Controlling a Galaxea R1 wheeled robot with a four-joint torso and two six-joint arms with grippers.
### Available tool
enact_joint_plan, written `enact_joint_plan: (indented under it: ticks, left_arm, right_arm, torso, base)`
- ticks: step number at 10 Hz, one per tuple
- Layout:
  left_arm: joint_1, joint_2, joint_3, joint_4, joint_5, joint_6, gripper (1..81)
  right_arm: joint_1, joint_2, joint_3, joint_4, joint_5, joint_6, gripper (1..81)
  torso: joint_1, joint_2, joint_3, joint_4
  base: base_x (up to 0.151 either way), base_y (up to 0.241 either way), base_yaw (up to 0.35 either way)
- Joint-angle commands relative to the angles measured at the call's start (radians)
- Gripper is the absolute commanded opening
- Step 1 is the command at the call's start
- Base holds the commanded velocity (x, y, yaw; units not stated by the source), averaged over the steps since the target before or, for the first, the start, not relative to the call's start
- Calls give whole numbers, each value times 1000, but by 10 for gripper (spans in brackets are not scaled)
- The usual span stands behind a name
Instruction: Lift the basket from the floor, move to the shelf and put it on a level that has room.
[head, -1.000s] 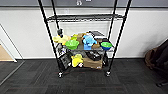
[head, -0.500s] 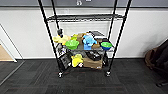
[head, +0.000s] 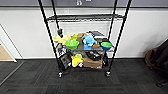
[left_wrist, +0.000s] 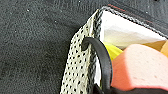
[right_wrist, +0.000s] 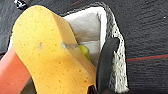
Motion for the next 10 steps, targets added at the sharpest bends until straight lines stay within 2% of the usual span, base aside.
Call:
enact_joint_plan:
  ticks: [1, 4, 7, 10]
  left_arm:
    - [-101, -7, 23, -24, 53, -10, 10]
    - [-93, -34, 92, -25, 51, -12, 10]
    - [-93, -117, 261, -28, 40, -13, 10]
    - [-92, -140, 290, -56, 51, -19, 10]
  right_arm:
    - [101, 4, 17, 20, -30, 19, 10]
    - [97, -1, 20, 50, -17, 48, 10]
    - [102, -35, 86, 60, -12, 118, 10]
    - [104, -69, 157, 60, 19, 172, 10]
  torso:
    - [0, 0, 0, 0]
    - [0, 0, 0, 0]
    - [0, 0, 0, 0]
    - [0, 0, 0, 0]
  base:
    - [0, 0, 0]
    - [0, 0, 0]
    - [0, 0, 0]
    - [0, 0, 0]
